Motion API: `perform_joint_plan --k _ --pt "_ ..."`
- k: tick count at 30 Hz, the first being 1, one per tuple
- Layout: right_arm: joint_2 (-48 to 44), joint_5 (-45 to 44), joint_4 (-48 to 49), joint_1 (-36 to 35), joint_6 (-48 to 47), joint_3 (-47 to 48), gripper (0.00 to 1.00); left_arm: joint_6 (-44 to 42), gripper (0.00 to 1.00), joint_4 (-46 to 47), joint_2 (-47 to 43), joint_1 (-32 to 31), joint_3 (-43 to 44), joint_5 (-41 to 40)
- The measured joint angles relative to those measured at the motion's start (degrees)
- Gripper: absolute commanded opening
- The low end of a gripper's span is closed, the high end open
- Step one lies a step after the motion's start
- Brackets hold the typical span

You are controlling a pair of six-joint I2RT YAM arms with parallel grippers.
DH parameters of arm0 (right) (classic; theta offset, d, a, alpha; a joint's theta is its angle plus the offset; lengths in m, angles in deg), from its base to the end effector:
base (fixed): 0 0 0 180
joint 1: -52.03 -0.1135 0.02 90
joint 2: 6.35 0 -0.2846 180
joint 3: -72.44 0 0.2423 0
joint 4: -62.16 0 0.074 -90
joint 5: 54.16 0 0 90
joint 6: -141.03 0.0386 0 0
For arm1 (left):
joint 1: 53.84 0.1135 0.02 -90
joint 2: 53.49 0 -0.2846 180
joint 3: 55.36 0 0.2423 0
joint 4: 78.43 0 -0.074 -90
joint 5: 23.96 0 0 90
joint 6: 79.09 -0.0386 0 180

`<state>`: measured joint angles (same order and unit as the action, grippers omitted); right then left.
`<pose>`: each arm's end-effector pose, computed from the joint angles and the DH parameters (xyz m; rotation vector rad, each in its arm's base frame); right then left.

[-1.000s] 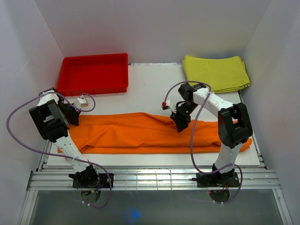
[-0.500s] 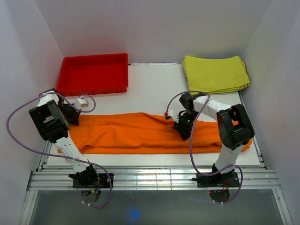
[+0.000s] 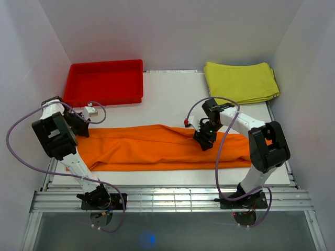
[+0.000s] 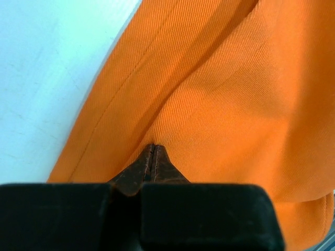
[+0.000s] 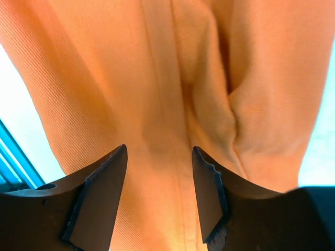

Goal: Fold and stack the trousers
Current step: Flatten the trousers out

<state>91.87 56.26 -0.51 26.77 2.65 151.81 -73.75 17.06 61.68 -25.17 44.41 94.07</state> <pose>0.2712 0.1429 0.2079 -1.7629 2.2904 0.4670 0.3211 0.1549 0.2003 1.2466 2.4727 -0.5803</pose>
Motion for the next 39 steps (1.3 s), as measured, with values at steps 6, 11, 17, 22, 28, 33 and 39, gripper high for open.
perform_joint_plan --k 6,11,17,22,28,33,39 --pt "-1.0 0.3 1.1 0.4 0.0 0.0 0.53 -1.3 0.00 -2.3 -2.8 0.0 2.3 1.9" --pt "-1.0 0.7 1.3 2.5 0.0 0.3 0.48 -3.0 0.00 -4.0 -6.2 0.0 2.6 2.3" --pt "2.0 2.2 -0.6 5.3 -1.4 5.2 0.42 -3.9 0.00 -4.4 -8.2 0.1 2.2 2.4" --pt "3.8 3.6 -2.3 5.3 -3.5 5.3 0.36 -3.8 0.01 -4.4 -8.2 0.1 2.2 2.5" --pt "3.8 3.7 -2.9 5.4 -5.5 1.2 0.36 -3.8 0.01 -4.3 -8.2 0.1 2.2 2.5" --pt "3.8 4.0 -1.8 5.9 -6.5 -1.2 0.28 -3.7 0.01 -4.3 -8.2 0.1 2.2 2.5" --pt "3.8 3.7 -0.8 6.1 -7.0 -1.2 0.08 -3.3 0.00 -4.0 -8.2 0.1 2.2 2.6"
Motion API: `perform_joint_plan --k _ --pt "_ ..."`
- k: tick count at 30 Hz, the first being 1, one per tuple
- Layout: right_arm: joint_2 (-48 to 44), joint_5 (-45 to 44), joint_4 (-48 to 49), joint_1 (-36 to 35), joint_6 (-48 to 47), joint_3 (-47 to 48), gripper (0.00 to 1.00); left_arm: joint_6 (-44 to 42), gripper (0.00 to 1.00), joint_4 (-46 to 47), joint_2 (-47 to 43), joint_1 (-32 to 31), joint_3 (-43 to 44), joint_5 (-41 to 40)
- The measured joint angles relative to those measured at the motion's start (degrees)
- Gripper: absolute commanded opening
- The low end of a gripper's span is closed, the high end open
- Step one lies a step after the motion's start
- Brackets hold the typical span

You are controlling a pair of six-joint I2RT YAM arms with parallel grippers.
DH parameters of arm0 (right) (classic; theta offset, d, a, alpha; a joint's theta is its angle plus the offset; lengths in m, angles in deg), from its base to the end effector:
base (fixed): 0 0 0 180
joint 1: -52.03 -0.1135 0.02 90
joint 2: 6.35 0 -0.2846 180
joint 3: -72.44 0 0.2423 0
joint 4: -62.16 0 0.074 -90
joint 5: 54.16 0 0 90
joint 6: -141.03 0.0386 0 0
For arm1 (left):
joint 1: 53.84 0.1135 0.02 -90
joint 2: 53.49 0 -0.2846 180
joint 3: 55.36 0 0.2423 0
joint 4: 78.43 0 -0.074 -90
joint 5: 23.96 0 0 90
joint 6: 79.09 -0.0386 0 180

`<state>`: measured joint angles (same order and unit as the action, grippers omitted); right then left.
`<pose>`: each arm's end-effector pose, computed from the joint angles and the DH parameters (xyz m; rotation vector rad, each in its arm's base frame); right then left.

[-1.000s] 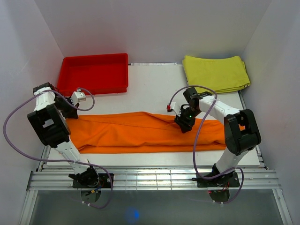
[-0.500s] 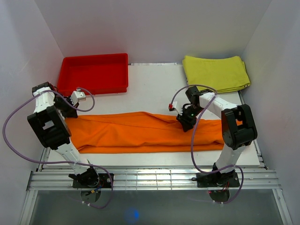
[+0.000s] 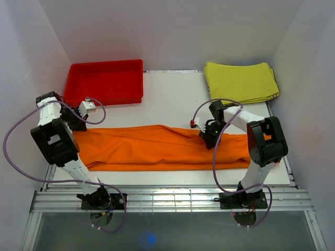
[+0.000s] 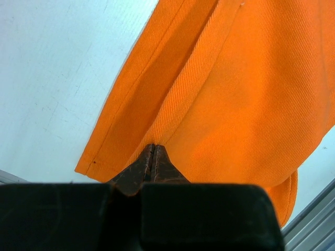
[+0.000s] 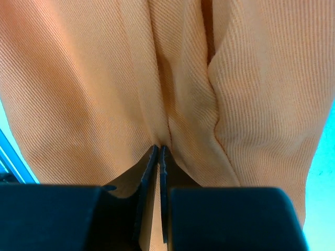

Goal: Fold and stack the trousers
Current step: Flatten the trousers out

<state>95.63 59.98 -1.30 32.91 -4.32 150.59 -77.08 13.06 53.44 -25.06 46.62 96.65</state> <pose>0.2838 0.1151 0.1849 -1.7738 2.3095 0.5704 0.3055 0.1454 0.2578 1.3054 2.3423 -0.4536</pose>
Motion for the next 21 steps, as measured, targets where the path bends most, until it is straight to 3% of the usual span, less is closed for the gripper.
perform_joint_plan --k 10,21 --pt "-2.6 -0.2 -2.2 0.5 0.1 2.3 0.08 1.0 0.00 0.9 -1.3 0.2 0.0 1.3" --pt "-16.9 0.0 -5.4 1.9 2.2 6.7 0.08 8.7 0.00 0.7 -5.0 7.0 6.9 9.9"
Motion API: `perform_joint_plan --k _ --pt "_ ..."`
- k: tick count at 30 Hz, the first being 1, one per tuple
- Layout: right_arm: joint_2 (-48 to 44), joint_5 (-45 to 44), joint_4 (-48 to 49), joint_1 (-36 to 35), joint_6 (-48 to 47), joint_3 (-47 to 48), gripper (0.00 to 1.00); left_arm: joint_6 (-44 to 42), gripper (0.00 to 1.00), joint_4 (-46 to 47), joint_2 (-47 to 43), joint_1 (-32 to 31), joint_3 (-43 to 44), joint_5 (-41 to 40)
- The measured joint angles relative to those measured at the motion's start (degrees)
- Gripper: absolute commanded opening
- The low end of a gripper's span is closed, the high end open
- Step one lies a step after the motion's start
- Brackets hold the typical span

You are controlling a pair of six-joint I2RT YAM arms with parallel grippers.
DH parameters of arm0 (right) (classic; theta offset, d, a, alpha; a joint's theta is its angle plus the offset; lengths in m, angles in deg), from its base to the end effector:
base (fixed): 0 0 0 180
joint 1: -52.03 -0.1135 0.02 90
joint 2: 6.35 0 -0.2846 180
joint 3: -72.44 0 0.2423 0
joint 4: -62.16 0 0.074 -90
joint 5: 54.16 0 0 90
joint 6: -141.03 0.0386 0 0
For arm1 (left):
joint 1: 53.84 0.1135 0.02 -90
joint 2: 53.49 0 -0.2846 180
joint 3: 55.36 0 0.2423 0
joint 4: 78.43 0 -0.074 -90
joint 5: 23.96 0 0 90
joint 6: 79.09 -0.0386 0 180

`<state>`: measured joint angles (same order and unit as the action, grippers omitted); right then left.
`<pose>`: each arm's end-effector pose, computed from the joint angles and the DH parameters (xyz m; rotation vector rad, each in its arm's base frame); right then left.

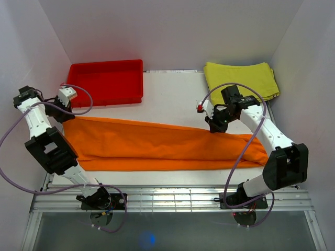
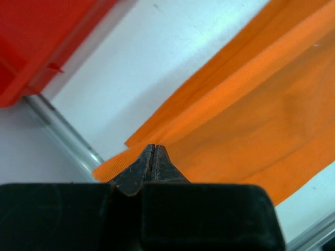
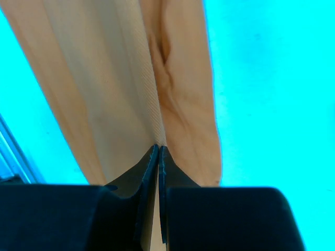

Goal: Fold and stack the trousers
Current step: Flatten the trousers out

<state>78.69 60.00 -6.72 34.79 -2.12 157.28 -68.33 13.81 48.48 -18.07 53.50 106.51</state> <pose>0.2596 0.0971 0.2942 -1.6083 2.0991 0.3876 0.2872 0.1761 0.3189 0.9723 2.2447 -0.3196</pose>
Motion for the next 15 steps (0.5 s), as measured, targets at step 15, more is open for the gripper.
perform_joint_plan --k 15 --pt "20.3 -7.9 13.8 2.2 3.4 31.2 0.08 30.4 0.02 39.4 -5.4 -0.3 -1.4 1.5"
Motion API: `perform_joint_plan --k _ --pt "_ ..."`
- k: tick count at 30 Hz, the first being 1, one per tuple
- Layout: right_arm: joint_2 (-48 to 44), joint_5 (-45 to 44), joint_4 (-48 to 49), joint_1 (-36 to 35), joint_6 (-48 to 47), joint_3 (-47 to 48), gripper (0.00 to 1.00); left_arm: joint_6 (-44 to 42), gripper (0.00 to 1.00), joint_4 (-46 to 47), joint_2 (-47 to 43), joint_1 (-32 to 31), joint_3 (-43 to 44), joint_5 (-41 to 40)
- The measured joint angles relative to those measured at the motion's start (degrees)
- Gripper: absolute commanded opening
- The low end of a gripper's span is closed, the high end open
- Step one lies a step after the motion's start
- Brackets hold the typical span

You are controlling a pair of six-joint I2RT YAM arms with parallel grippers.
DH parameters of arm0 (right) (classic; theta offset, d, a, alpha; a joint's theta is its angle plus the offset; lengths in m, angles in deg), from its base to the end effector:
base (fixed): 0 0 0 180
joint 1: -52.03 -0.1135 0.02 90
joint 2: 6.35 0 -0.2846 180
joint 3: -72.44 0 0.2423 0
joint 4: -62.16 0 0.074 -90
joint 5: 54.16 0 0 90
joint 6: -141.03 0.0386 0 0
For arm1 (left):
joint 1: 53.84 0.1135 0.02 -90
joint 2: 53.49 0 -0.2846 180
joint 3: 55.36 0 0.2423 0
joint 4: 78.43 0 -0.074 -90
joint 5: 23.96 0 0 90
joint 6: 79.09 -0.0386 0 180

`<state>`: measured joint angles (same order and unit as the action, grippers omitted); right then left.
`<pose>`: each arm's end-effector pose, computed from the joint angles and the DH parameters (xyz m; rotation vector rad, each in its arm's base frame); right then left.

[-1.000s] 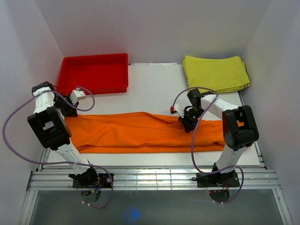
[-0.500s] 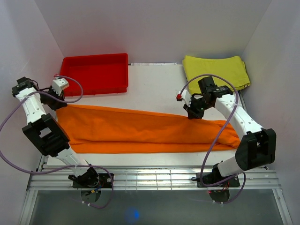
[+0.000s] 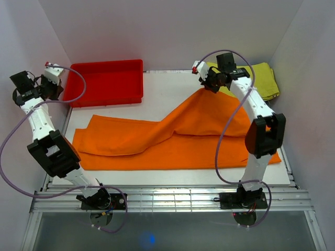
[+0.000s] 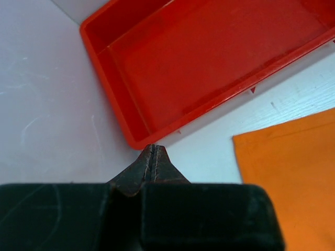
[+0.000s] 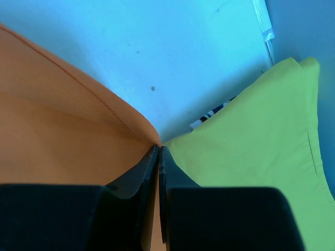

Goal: Fold and stack the trousers
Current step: Flatten the trousers out

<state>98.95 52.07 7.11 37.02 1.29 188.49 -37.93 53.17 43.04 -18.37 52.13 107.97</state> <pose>0.3958 0.1173 0.3556 -1.3493 1.8699 0.0238 0.3178 0.1947 0.3799 0.6104 1.9480 0.0950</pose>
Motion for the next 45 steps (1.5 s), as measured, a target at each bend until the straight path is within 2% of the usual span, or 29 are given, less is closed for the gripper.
perform_joint_plan --k 2,3,5,8,14,21,23,25,26,29,31,40,45 --pt "7.4 -0.7 1.2 0.0 -0.2 5.8 0.08 0.9 0.12 0.6 2.7 -1.9 1.0 -0.5" --pt "11.3 -1.0 1.9 0.0 -0.3 8.4 0.08 0.8 0.23 0.1 4.5 -2.9 1.9 -0.7" --pt "18.0 -1.7 2.4 0.0 -0.7 11.0 0.08 0.3 0.38 -2.7 8.5 -5.2 3.9 -2.0" --pt "21.3 -2.2 1.9 0.0 -1.1 9.7 0.08 0.5 0.45 -6.0 11.5 -8.4 4.0 -4.0" --pt "18.7 -2.9 2.5 0.0 -1.9 2.7 0.08 6.8 0.49 -6.0 14.8 -13.5 -0.9 -9.1" --pt "15.3 -3.0 3.6 0.0 -1.7 0.5 0.08 12.7 0.51 -0.1 16.3 -14.6 -12.2 -17.2" --pt "15.0 -3.0 3.8 0.0 -1.7 0.5 0.08 13.6 0.50 1.8 16.4 -15.1 -14.7 -19.6" --pt "15.0 -3.0 4.1 0.0 -1.7 0.3 0.08 14.1 0.44 3.9 16.3 -15.9 -16.2 -21.5" --pt "15.0 -3.0 4.4 0.0 -1.6 0.0 0.08 14.5 0.31 4.9 16.3 -16.3 -16.3 -22.3" --pt "15.0 -3.0 4.8 0.0 -1.2 -0.3 0.08 15.4 0.10 7.3 16.3 -17.4 -16.8 -24.2" --pt "15.0 -3.0 5.4 -0.1 -0.7 -0.3 0.08 16.0 0.02 7.8 16.3 -18.0 -16.8 -24.9" --pt "11.8 -4.2 12.5 -0.1 1.5 -4.4 0.08 19.3 0.00 6.2 13.2 -16.9 -14.1 -25.7" --pt "11.4 -5.5 17.6 -0.2 3.9 -5.6 0.08 20.9 0.00 11.6 7.2 -14.6 -12.5 -28.1"
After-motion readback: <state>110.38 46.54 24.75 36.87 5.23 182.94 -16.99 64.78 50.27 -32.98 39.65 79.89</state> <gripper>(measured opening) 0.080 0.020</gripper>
